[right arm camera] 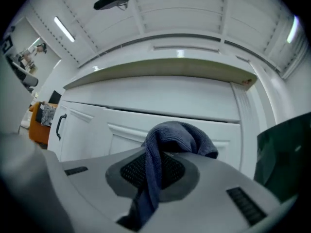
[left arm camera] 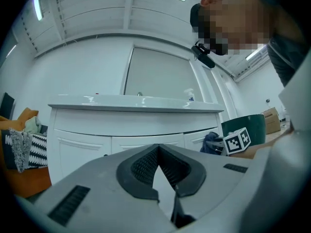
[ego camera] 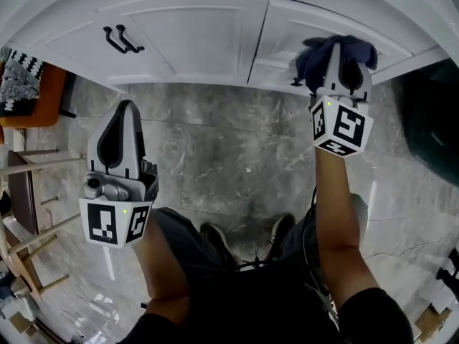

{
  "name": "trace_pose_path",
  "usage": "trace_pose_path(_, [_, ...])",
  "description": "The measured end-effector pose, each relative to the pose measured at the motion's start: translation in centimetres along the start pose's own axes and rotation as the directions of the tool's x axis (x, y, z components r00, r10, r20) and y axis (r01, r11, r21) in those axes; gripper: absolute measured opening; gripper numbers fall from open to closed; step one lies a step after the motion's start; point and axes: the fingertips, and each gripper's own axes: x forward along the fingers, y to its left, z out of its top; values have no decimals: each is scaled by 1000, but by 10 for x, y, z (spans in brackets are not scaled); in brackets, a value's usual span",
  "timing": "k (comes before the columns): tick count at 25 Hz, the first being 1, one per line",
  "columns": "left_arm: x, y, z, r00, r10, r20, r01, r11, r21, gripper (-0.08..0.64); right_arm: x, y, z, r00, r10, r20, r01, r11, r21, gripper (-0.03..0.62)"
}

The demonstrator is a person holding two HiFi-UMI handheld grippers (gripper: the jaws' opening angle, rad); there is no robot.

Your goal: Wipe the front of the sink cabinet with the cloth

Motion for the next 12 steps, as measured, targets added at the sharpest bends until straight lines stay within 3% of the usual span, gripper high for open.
trace_pose_path(3, [3, -9, -7, 999, -27, 31, 26, 1000, 15, 3, 9, 69, 12, 991, 125, 43, -121, 989, -91, 32])
trace_pose_path(6, [-1, -12, -10, 999, -23, 45, 23, 1000, -7, 3, 11, 107, 11, 977, 204, 67, -200, 978, -62, 32])
trace_pose_path(12, [-8, -4, -11, 999, -9, 41, 10, 999, -38, 3, -3, 48, -38, 990, 140, -14, -141, 990, -12, 29])
